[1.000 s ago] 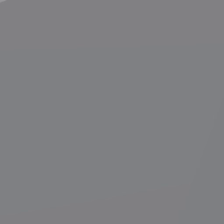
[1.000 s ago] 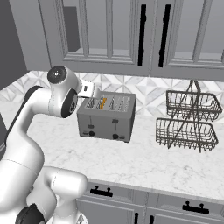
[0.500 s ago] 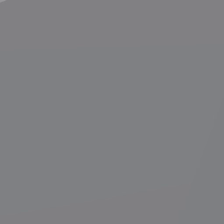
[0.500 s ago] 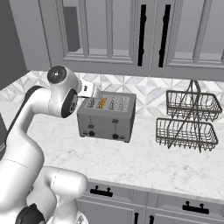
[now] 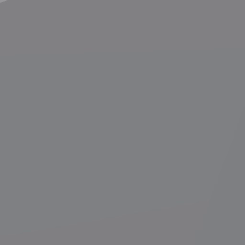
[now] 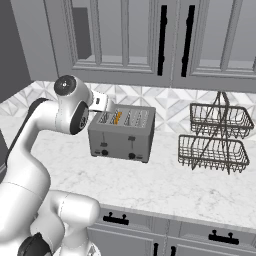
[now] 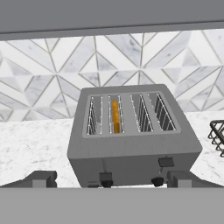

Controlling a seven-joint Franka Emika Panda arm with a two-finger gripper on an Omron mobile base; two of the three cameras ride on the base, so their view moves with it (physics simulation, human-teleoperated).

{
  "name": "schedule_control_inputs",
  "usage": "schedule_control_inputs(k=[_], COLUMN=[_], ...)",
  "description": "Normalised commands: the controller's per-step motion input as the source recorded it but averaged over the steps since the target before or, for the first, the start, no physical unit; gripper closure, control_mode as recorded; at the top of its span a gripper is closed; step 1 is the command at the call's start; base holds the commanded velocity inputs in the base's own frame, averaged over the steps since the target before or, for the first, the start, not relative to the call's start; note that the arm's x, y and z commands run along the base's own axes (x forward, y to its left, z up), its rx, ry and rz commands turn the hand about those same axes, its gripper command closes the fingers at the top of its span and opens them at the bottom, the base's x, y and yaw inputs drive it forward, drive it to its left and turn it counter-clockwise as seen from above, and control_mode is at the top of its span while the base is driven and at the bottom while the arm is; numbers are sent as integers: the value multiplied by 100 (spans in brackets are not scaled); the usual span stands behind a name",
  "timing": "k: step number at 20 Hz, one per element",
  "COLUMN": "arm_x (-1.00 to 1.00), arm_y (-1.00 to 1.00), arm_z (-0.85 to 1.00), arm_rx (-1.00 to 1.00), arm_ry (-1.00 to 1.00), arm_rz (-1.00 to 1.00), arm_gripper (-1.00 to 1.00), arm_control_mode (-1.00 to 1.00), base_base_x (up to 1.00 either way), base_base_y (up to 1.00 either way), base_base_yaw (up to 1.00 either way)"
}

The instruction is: Start the toaster. Once the lever pops up, take the bread to the plate on the dining counter.

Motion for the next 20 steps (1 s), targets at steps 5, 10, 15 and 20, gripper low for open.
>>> schedule_control_inputs(k=[5, 10, 15, 20], arm_x=[0, 0, 0, 0], arm_y=[0, 0, 0, 0], arm_z=[0, 0, 0, 0], arm_rx=[0, 0, 0, 0], arm_ry=[0, 0, 0, 0], arm_rz=[0, 0, 0, 0], arm_gripper=[-100, -100, -100, -100], arm_control_mode=[-100, -100, -100, -100], base_base_x=[0, 0, 0, 0], base_base_y=[0, 0, 0, 0], base_base_yaw=[0, 0, 0, 0])
